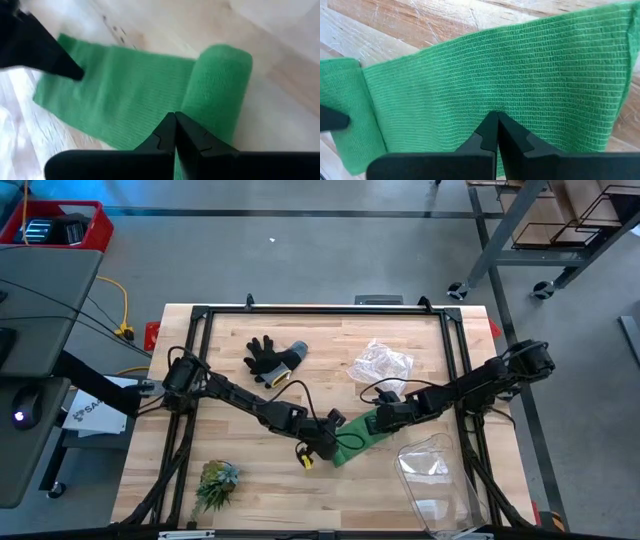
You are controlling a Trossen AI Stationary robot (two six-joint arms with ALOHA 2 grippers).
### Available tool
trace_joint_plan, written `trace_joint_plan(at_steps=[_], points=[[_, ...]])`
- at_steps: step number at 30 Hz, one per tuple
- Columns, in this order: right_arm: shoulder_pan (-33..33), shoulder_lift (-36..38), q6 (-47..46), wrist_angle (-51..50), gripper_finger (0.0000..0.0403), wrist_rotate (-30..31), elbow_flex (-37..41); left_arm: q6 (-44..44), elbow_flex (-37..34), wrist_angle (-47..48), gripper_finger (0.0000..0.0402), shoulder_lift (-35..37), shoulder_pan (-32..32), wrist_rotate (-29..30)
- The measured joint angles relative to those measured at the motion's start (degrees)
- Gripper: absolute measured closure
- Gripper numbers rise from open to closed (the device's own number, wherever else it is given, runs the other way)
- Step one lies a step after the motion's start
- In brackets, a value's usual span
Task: Roll bandage
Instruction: Roll the green bandage
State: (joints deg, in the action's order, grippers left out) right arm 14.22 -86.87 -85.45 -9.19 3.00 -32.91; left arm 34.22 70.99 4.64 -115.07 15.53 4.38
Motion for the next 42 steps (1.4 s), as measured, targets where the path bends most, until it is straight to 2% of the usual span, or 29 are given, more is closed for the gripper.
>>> trace_joint_plan(at_steps=[8, 12, 17, 22, 26, 29, 33, 38, 42], points=[[0.0, 0.0, 0.0, 0.0, 0.0403, -0.2, 0.0, 1.1, 1.7, -5.0, 0.0401, -1.8, -1.9, -0.9], [0.0, 0.0, 0.0, 0.2, 0.0403, -0.2, 0.0, 4.8, 3.0, -4.6, 0.0401, -1.6, -2.3, 6.0], [0.0, 0.0, 0.0, 0.2, 0.0403, -0.4, 0.0, 0.2, 5.9, 1.9, 0.0402, 2.7, -2.8, 5.4], [0.0, 0.0, 0.4, 0.2, 0.0403, -0.4, 0.0, -7.5, 5.6, 15.9, 0.0401, 6.4, -1.6, 4.7], [0.0, 0.0, 0.4, 0.2, 0.0403, -0.4, 0.0, -9.6, 1.5, 18.7, 0.0401, 6.8, 1.3, 0.9], [0.0, 0.0, 0.4, 0.2, 0.0403, -0.4, 0.0, -5.9, -0.7, 15.8, 0.0401, 6.7, 4.4, 0.3], [0.0, 0.0, 0.4, 0.2, 0.0403, -0.4, 0.0, -5.6, -1.0, 12.7, 0.0401, 6.7, 6.7, 0.1], [0.0, 0.0, 0.4, 0.2, 0.0403, -0.4, 0.0, -4.5, -1.0, 8.0, 0.0402, 6.1, 6.7, 0.2], [0.0, 0.0, 0.4, 0.2, 0.0403, -0.4, 0.0, -2.1, -1.0, 7.9, 0.0401, 4.8, 5.3, 0.7]])
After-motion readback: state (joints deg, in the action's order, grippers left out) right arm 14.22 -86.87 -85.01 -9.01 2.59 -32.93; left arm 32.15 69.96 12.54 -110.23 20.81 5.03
